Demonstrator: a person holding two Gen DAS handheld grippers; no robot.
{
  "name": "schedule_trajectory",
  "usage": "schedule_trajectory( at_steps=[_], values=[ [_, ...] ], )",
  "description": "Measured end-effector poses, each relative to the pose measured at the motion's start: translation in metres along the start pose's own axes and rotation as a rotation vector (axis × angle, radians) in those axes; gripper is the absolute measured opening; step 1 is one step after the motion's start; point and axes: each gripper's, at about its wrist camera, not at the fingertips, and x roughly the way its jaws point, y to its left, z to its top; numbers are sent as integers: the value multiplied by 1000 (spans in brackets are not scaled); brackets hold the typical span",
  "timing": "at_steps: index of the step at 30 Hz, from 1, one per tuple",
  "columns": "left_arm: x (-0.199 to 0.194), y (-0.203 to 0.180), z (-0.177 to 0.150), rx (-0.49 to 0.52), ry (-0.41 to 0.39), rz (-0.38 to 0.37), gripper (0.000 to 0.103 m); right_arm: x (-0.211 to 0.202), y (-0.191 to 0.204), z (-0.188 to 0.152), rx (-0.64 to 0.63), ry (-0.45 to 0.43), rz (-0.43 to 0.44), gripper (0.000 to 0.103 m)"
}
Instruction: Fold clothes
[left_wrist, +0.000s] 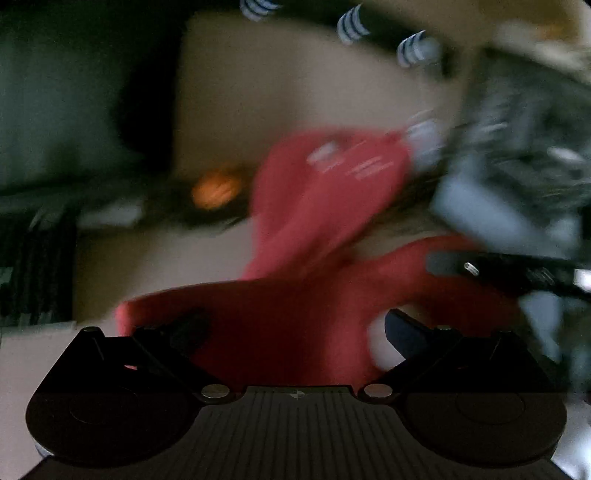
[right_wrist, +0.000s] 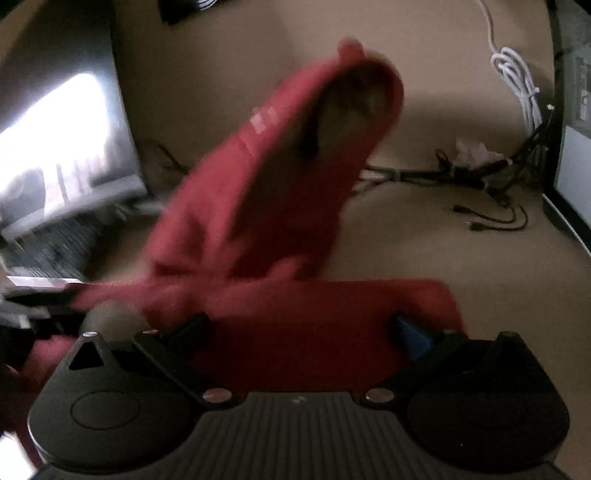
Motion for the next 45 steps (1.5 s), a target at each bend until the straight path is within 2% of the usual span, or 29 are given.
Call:
schedule_trajectory(
  at_steps=[2,6,10,17,23,27,30,32,34,38,39,40,45],
  values=[
    [23,15,-7,-61,34,44,103,-4,-1,-3,9,-14,15,103],
    [28,15,-17,-35,-15,39,103,0,0,-9,-5,-29,10,103],
    [23,16,-19,-42,-47,31,103,-5,7,-8,-26,-20,-9,103],
    [15,9,-26,-24,-35,50,103,-30,7,-32,14,-9,-49,103],
    [-5,2,-44,-15,-26,3,103,-50,12,-46,17,9,-69,103],
    [-7,1,-46,-4,-16,7,103,-42,7,-34,-9,64,-51,103],
    [0,-1,-35,10,29,25,103,-48,-1,-21,-15,108,-17,103],
    [-3,-5,-28,12,52,41,103,-71,0,-15,-9,52,-49,103],
    [-17,-10,-24,2,39,53,103,-95,7,-12,-31,-18,-79,103],
    [-59,-12,-29,-119,-12,-24,103,-124,37,-19,-129,-114,-82,103],
    [-67,-11,-32,-147,-20,-43,103,-125,34,-19,-118,-112,-92,102],
    [-75,-10,-37,-168,-30,-51,103,-126,29,-20,-100,-106,-104,97],
    [-98,-6,-50,-184,-70,-3,103,-128,3,-24,-11,-77,-164,92]
  ],
)
